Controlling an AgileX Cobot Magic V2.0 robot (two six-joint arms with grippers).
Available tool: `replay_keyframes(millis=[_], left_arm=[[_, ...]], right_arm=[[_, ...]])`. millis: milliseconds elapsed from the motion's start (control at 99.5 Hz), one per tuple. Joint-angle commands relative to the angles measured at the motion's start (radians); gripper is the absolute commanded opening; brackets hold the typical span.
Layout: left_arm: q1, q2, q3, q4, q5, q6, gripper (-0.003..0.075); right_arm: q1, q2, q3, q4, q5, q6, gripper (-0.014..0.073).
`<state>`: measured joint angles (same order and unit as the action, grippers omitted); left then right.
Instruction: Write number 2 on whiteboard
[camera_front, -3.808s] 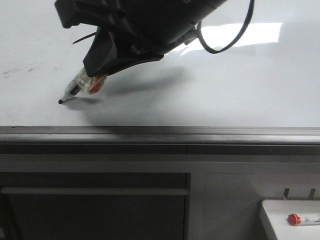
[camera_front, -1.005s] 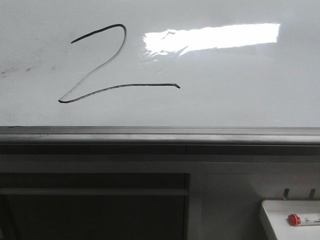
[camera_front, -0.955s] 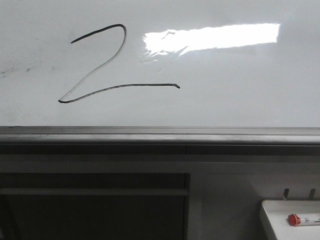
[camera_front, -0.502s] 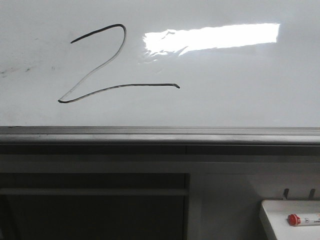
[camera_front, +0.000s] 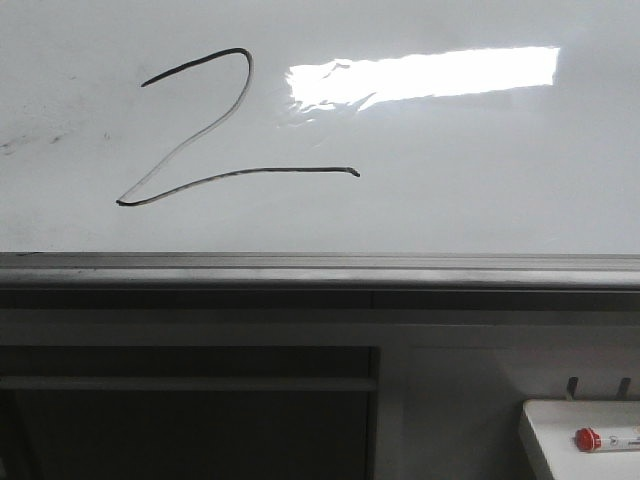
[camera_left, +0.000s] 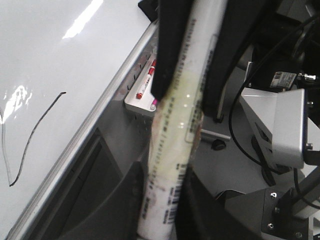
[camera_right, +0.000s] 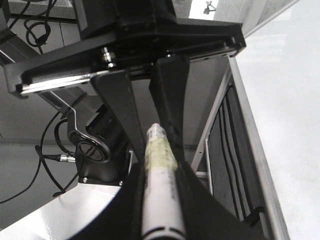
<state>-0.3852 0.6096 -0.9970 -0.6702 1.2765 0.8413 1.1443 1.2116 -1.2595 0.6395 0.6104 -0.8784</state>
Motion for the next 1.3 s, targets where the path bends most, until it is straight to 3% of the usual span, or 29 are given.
replay_keyframes(millis=[0,251,352,472,543,603,824,934,985,1055,1196,1286], left_arm=[[-0.005,0.013,-0.032,-0.046,-0.084,-0.033,-0.002],[-0.005,0.013,-0.032,-0.046,-0.084,-0.033,-0.002],[-0.005,0.013,-0.032,-0.046,-0.086,-0.033,-0.002],[-0.005,0.013,-0.032,-0.044,-0.107,-0.033,-0.002],[-0.005,0.013,-0.032,-0.043,-0.128,-0.033,-0.002],[-0.005,0.013,-0.029,-0.043,-0.151,-0.033,-0.002],[-0.005,0.013,0.043,-0.031,-0.318,-0.084,-0.002],[-0.005,0.013,0.129,0.012,-0.523,-0.164,-0.002],[-0.005,0.013,0.181,0.027,-0.645,-0.206,-0.002],[-0.005,0.013,0.261,0.029,-0.836,-0.271,-0.002],[-0.003,0.03,0.403,0.024,-1.179,-0.355,-0.002],[-0.003,0.07,0.456,0.022,-1.301,-0.355,-0.002]], right_arm=[[0.003,-0.019,-0.034,0.025,-0.042,-0.01,-0.006],[0.003,-0.019,-0.034,0.033,-0.031,-0.01,-0.0034],[0.003,-0.019,-0.034,0.033,-0.035,-0.01,0.0139],[0.003,-0.019,-0.034,0.033,-0.08,-0.01,0.0467],[-0.002,-0.029,-0.034,0.031,-0.126,-0.01,0.0571],[-0.018,-0.041,-0.034,0.031,-0.165,-0.01,0.0593],[-0.144,-0.146,-0.034,0.031,-0.207,-0.01,0.0587],[-0.227,-0.207,-0.031,0.031,-0.189,0.014,0.0556],[-0.263,-0.236,-0.027,0.031,-0.181,0.035,0.0498],[-0.313,-0.273,-0.01,0.031,-0.164,0.059,0.0353],[-0.4,-0.346,0.049,0.031,-0.076,0.075,-0.0079],[-0.444,-0.386,0.108,0.033,-0.031,0.115,-0.0067]])
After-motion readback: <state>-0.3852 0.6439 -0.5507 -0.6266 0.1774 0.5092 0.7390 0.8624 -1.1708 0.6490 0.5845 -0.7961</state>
